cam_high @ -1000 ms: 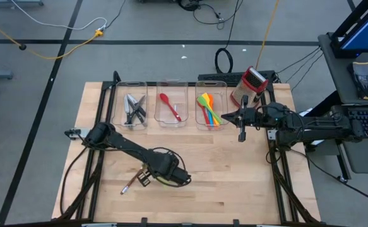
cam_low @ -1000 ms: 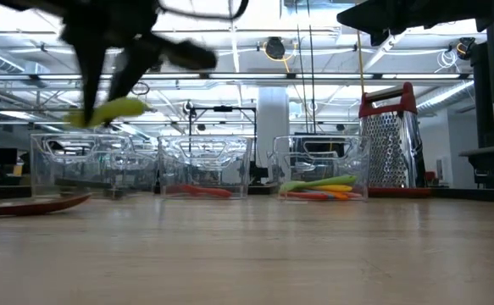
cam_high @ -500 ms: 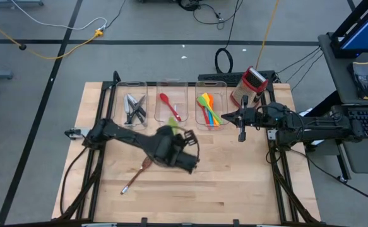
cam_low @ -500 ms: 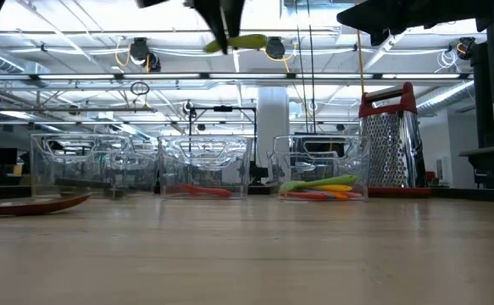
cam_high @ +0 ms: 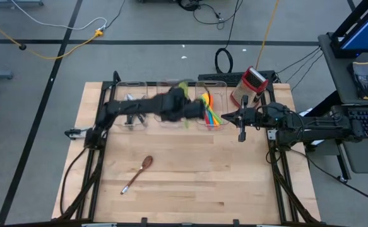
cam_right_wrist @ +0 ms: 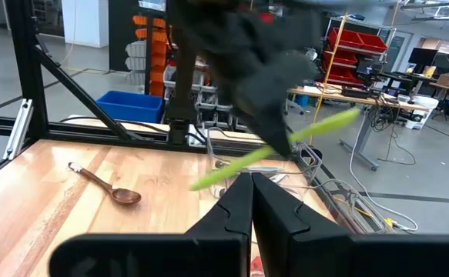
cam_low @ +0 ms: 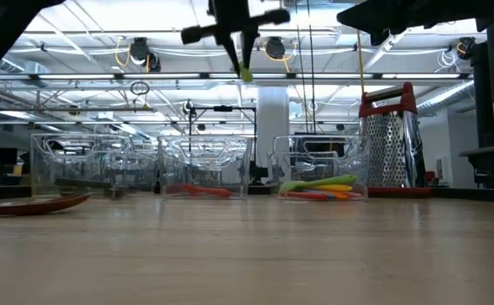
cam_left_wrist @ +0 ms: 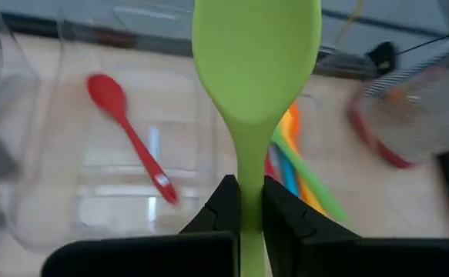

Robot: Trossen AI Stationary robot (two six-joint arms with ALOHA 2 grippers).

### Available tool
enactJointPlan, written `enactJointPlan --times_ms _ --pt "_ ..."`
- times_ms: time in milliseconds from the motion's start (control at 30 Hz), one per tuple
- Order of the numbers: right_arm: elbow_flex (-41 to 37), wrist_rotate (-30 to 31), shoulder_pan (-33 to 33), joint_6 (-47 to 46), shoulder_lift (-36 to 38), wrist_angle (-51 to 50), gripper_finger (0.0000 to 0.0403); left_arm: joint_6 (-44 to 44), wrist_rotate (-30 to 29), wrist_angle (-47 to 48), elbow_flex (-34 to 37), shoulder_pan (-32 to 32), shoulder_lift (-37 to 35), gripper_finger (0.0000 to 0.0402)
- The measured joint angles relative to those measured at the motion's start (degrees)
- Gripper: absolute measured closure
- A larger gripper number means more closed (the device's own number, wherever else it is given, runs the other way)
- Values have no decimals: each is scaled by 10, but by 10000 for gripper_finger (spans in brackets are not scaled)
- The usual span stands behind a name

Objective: Pick & Place Kitchen Items
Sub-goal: Put the green serving spoon into the middle transparent bin

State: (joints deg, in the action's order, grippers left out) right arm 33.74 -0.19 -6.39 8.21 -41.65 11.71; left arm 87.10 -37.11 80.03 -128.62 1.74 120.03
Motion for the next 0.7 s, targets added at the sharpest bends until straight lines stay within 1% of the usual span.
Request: enactJointPlan --times_ms 200,333,400,500,600,700 --pt "0 1 0 0 0 0 403 -112 47 2 0 89 0 384" --pt "0 3 0 0 0 0 403 -163 62 20 2 150 0 382" --pt "0 3 0 0 0 0 403 -167 75 23 11 176 0 385" --pt "0 3 0 0 0 0 403 -160 117 34 30 206 0 385" --pt "0 4 0 0 0 0 403 -139 148 24 75 220 0 382" --pt "0 4 0 0 0 0 403 -107 166 22 120 222 2 377"
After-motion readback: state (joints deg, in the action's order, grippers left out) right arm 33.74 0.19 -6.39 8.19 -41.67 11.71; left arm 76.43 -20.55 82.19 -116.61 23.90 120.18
